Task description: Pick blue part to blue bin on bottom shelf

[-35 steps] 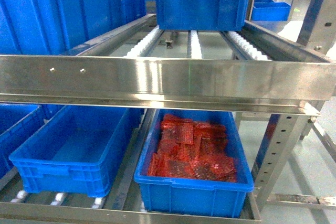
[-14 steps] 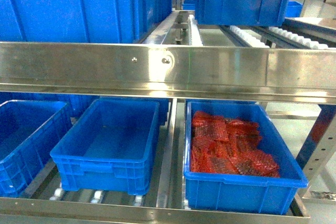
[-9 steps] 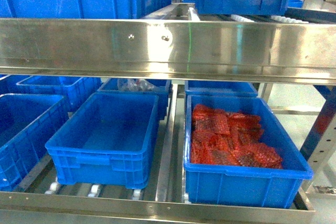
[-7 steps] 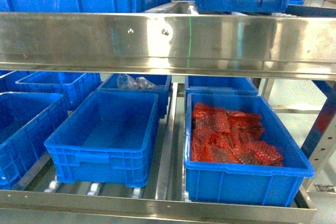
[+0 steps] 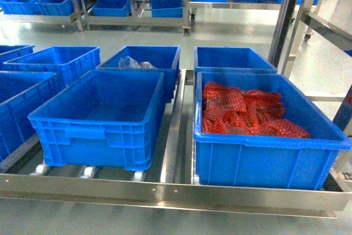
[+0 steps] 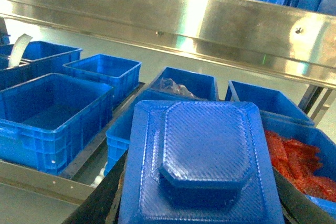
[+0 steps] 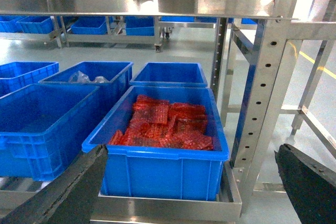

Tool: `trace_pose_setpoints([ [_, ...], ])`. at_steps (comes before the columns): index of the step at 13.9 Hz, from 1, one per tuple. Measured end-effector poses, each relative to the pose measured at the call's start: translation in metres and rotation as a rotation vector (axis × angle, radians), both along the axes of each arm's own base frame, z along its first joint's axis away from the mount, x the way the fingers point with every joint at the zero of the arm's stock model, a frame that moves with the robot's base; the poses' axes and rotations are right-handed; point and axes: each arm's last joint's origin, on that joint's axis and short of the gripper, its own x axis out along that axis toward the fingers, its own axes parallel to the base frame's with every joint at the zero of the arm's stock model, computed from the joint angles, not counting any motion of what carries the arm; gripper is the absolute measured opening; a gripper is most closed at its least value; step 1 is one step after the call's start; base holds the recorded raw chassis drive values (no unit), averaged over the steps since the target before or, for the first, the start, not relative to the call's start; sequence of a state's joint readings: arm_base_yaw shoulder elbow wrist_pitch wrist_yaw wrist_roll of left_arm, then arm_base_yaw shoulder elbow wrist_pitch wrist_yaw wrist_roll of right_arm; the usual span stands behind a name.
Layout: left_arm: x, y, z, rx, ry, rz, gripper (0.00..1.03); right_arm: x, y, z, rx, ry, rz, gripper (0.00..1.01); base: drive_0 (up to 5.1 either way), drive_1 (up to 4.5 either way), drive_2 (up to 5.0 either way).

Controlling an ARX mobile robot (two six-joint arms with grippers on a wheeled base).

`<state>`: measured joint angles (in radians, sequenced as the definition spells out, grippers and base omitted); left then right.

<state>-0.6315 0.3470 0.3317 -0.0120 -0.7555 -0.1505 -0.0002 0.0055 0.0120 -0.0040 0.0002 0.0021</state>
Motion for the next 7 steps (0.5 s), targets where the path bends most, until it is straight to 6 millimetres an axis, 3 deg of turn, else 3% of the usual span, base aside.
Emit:
trace_pose_setpoints([
  [7,0.0000,0.0000,0.0001,0.000,-0.001,0.000,0.43,0.0000,0.0000,-0.0001,0.000,0.002,0.000,0.98,0.0,0.00,0.0],
])
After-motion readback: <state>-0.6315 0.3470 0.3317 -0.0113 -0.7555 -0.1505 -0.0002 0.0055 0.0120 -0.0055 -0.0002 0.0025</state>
